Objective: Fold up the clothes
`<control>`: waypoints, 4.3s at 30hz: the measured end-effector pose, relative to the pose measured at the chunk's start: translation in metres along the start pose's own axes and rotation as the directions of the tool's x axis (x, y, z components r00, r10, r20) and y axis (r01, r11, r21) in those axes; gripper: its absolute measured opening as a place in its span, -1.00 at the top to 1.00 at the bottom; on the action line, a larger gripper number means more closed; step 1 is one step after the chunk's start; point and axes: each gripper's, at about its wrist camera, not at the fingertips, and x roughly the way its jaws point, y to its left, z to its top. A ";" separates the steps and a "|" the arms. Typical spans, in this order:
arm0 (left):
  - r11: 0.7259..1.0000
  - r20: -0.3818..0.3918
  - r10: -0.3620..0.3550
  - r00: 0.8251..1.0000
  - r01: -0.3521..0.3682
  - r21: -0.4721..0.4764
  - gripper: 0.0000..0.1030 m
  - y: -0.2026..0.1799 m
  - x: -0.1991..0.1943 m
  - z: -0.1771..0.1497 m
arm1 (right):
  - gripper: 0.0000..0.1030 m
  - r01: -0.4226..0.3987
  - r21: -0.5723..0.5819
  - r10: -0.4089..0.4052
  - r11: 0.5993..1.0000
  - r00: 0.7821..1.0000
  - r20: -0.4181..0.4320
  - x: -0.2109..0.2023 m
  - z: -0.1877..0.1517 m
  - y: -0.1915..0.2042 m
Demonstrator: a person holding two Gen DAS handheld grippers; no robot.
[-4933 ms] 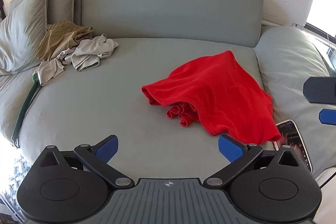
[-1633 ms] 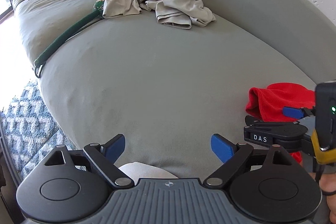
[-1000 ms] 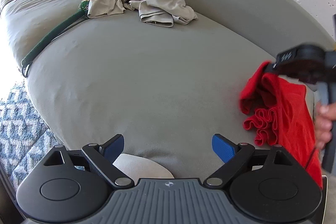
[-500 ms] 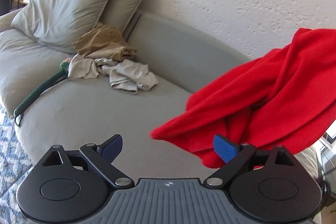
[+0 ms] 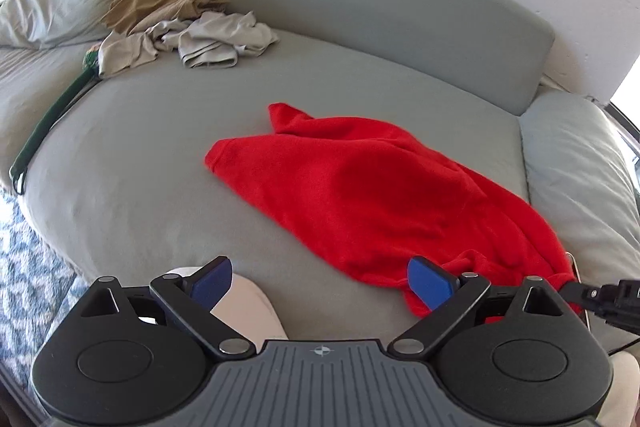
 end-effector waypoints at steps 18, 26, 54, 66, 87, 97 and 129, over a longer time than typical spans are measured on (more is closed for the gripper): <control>0.985 0.202 0.027 0.979 0.008 -0.170 -0.84 0.042 -0.054 0.035 | 0.94 -0.185 0.051 0.118 0.981 0.790 0.602 -0.166 0.118 0.034; 0.996 0.025 -0.084 0.996 0.083 0.017 -0.82 -0.028 0.006 0.011 | 0.94 -0.049 0.109 0.016 0.993 0.958 0.285 -0.095 0.045 -0.038; 0.969 -0.185 -0.243 0.952 0.230 -0.089 -0.42 -0.055 0.045 -0.007 | 0.47 0.224 -0.421 -0.203 0.879 0.975 0.094 0.094 0.070 -0.037; 0.924 -0.138 -0.345 0.929 0.309 -0.226 -0.61 -0.026 0.032 -0.007 | 0.79 0.106 -0.796 0.025 0.596 0.988 0.150 0.009 -0.055 0.080; 0.443 0.049 -0.672 0.739 0.454 -0.773 0.17 0.007 0.108 -0.047 | 0.79 -0.085 -0.627 0.156 0.774 0.986 0.059 -0.008 -0.073 0.068; 0.482 0.089 -0.638 0.765 0.487 -0.728 0.96 0.008 0.084 -0.028 | 0.65 -0.143 -0.558 0.189 0.817 0.982 0.026 -0.007 -0.061 0.056; 0.759 0.121 -0.491 0.862 0.492 -0.427 0.97 0.061 -0.010 -0.020 | -0.37 0.197 -0.028 -0.197 0.980 0.980 -0.007 0.043 0.097 -0.015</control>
